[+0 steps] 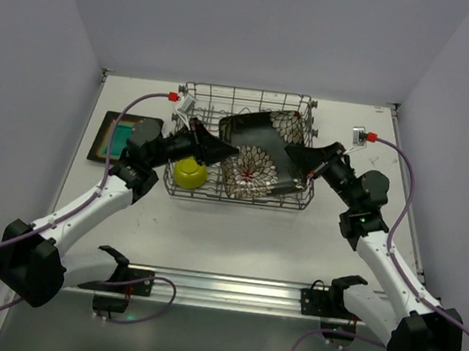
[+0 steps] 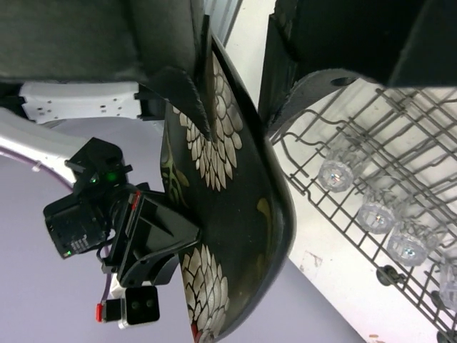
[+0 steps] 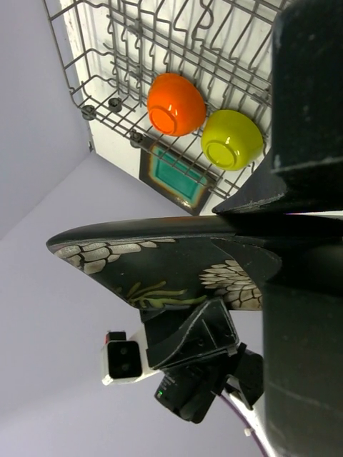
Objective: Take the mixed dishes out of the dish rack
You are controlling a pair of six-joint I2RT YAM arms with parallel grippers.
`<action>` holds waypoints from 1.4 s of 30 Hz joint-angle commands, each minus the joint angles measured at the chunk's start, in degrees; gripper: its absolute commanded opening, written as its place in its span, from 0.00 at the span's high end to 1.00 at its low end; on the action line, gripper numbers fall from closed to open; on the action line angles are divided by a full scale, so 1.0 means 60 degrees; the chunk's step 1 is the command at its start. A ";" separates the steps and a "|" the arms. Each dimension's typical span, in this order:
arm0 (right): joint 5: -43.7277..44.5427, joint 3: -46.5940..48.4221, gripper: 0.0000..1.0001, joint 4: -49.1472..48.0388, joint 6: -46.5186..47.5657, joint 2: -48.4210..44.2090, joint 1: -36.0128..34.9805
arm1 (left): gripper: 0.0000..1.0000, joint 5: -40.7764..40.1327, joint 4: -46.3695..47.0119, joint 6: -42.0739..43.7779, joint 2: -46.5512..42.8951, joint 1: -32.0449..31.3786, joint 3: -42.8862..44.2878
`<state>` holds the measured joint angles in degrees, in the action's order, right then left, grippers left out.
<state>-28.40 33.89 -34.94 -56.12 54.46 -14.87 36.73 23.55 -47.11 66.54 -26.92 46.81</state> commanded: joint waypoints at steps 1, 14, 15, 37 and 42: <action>-0.0085 0.0153 1.00 -0.2218 -0.0710 -0.0287 0.0047 | 0.70 -0.0525 0.0264 0.0103 -0.0046 -0.0025 0.0373; -0.0188 0.0357 1.00 -0.2161 -0.0462 -0.0082 0.0047 | 1.00 -0.2295 -0.1854 0.0659 0.0555 -0.0128 0.0914; -0.0232 0.0430 1.00 -0.2131 -0.0462 -0.0024 0.0047 | 1.00 -0.2995 -0.2077 0.0703 0.0497 -0.0143 0.0929; -0.1374 0.0650 0.78 -0.3317 -0.1384 0.1441 0.0047 | 1.00 -0.4935 -0.1977 0.0704 0.0204 -0.1227 0.0856; -0.1375 0.0724 0.66 -0.3318 -0.1428 0.1588 0.0033 | 1.00 -0.5446 -0.1977 0.0236 -0.0381 -0.1197 0.0638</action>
<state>-32.42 33.74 -43.53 -61.08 64.93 -13.47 8.23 6.81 -44.64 66.92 -34.15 51.46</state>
